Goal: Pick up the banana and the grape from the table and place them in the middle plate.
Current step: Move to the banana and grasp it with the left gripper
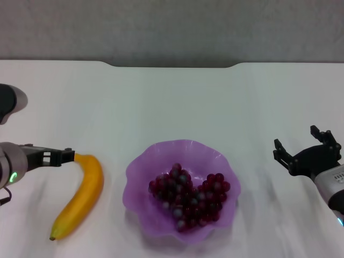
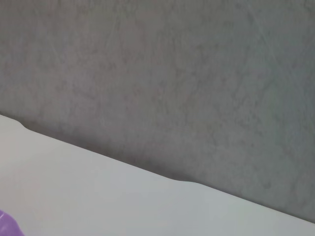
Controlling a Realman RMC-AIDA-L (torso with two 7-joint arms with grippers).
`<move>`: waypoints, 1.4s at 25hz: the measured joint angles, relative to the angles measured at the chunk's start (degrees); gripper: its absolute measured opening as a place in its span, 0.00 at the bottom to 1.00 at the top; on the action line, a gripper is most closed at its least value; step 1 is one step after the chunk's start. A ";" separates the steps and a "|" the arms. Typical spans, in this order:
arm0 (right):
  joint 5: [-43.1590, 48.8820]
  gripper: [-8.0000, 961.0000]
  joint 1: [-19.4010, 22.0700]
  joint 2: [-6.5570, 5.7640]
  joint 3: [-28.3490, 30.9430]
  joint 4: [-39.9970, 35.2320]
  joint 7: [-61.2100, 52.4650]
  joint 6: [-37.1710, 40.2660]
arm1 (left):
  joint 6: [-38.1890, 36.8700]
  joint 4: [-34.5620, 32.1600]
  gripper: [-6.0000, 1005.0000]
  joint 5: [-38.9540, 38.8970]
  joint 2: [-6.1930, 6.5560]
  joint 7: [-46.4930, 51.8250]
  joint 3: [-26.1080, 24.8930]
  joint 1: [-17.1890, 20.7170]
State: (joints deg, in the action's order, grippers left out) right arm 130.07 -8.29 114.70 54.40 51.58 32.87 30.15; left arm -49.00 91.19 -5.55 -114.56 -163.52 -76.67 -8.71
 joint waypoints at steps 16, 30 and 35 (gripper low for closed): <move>0.00 0.93 -0.23 0.06 -0.08 -1.46 0.26 0.45 | -0.56 -3.78 0.89 -4.22 -1.17 0.45 3.39 -2.02; 0.42 0.93 -0.27 0.09 -0.25 -1.47 0.29 0.62 | 6.35 -13.85 0.88 -4.55 -1.80 0.57 4.29 -4.56; 0.44 0.93 -0.30 0.09 -0.26 -1.35 0.34 0.62 | 7.53 -16.72 0.88 -5.22 -1.82 0.59 3.85 -5.44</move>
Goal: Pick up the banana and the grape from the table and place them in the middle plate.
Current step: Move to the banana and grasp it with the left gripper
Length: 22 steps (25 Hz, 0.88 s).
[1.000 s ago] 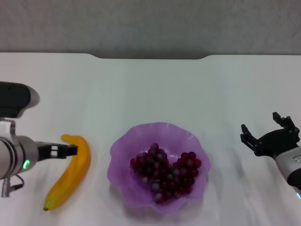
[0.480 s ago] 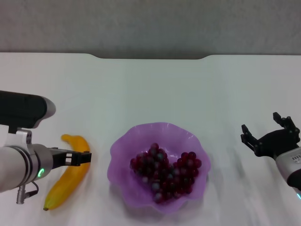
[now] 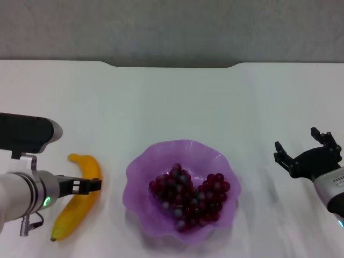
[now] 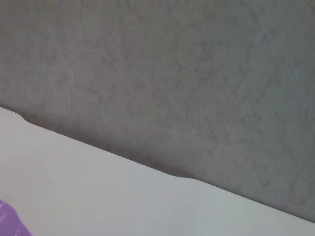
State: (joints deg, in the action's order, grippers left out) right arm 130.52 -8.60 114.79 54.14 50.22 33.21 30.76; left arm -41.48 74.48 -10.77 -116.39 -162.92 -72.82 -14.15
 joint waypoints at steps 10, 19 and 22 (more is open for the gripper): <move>0.00 0.93 -0.02 0.00 0.00 -0.05 0.10 0.00 | -0.91 0.43 0.87 -1.80 0.00 0.04 0.61 -0.18; 0.00 0.93 -0.02 0.00 -0.03 0.32 0.11 0.00 | 0.58 -1.09 0.86 -1.80 -0.01 0.07 0.66 -0.24; 0.01 0.93 -0.02 0.00 -0.19 0.36 0.11 0.00 | 2.16 -2.62 0.86 -2.02 -0.03 0.07 0.51 -0.33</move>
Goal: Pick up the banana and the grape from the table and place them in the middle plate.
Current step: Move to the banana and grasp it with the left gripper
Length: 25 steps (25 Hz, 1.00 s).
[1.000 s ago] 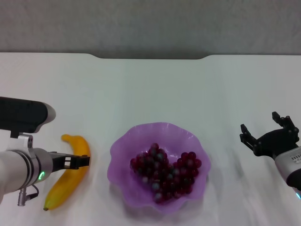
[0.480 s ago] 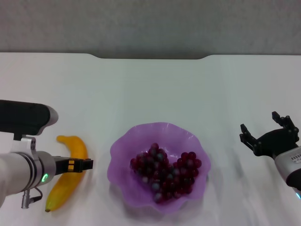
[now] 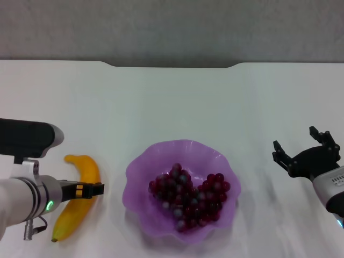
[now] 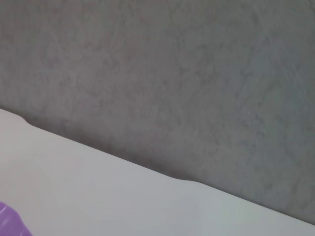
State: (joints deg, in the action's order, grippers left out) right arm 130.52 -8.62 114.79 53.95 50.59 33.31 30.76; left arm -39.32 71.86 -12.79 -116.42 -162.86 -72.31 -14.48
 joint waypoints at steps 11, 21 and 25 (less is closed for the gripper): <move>0.08 0.93 0.00 0.00 -0.07 0.04 0.00 0.00 | 0.37 -1.62 0.85 -0.22 -0.33 0.00 0.13 -0.75; 0.08 0.93 -0.69 0.07 -0.44 -0.25 0.00 0.00 | 1.85 -3.13 0.84 -0.75 -0.55 0.08 0.15 -0.73; 0.08 0.93 -0.75 0.09 -0.52 -0.09 0.00 0.00 | 1.86 -3.18 0.77 -0.75 -0.57 0.08 0.15 -0.73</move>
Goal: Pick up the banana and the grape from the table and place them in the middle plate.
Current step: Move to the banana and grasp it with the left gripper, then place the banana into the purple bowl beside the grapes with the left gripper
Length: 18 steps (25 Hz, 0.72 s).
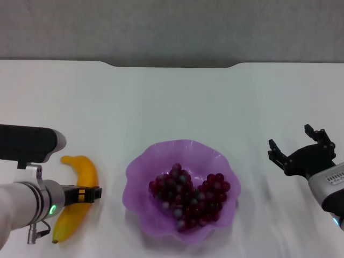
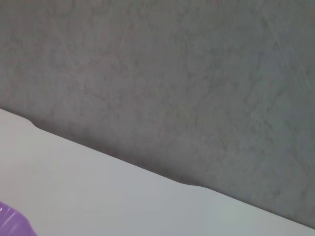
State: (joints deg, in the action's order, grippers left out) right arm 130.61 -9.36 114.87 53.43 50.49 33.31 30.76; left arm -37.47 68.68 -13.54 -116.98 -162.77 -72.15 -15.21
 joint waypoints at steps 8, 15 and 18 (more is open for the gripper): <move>0.00 0.93 -0.04 0.00 0.01 0.05 0.00 0.05 | 0.17 -1.13 0.56 -0.01 -0.01 0.23 -0.04 -0.71; 0.00 0.93 -0.04 0.00 0.01 -0.04 0.00 0.09 | 1.93 1.51 0.51 0.23 0.21 0.32 -0.40 1.46; -0.02 0.93 -0.04 0.00 0.01 -0.29 -0.05 0.10 | 4.08 7.89 0.51 1.15 0.47 0.07 -1.43 5.42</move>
State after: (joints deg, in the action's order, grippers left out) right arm 130.59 -9.41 114.87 53.44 50.20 33.26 30.86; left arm -33.38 76.57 -12.38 -116.51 -162.70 -73.59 -9.78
